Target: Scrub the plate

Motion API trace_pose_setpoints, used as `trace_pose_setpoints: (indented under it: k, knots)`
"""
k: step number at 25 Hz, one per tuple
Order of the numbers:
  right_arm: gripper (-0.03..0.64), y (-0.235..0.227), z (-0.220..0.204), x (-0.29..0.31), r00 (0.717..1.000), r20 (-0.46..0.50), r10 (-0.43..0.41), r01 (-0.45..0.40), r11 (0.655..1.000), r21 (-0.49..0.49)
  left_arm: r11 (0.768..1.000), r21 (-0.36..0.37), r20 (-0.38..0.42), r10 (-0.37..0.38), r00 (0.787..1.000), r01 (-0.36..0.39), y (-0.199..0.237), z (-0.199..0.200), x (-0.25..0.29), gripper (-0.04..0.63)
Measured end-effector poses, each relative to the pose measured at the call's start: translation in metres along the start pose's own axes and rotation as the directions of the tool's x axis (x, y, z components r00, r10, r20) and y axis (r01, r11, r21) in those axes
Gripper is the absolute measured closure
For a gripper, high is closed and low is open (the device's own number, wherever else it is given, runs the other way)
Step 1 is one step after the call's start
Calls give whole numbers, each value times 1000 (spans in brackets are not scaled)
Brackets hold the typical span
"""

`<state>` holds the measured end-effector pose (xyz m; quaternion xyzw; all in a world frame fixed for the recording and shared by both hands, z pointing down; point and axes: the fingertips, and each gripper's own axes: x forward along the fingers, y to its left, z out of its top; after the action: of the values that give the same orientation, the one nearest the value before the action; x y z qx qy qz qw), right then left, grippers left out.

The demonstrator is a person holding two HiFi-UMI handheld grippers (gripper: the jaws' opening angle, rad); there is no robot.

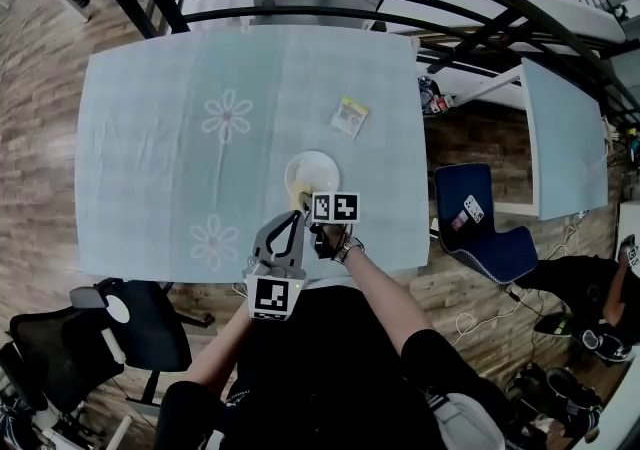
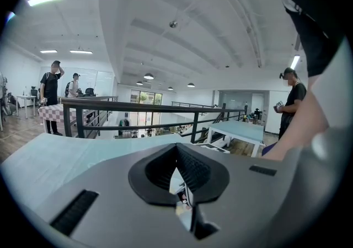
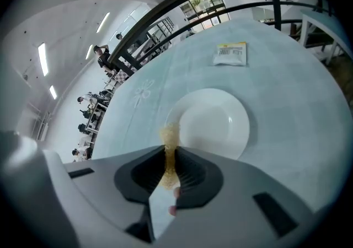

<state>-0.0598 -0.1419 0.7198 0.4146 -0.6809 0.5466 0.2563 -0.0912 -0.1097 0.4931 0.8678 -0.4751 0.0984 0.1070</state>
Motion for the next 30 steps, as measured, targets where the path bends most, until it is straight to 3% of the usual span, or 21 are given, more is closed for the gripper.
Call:
trace_pose_setpoints:
  k: [30]
  knots:
    - [565, -68, 4, -30, 990, 26, -140, 137, 987, 86, 998, 25, -2, -52, 999, 52, 0, -2, 0, 584]
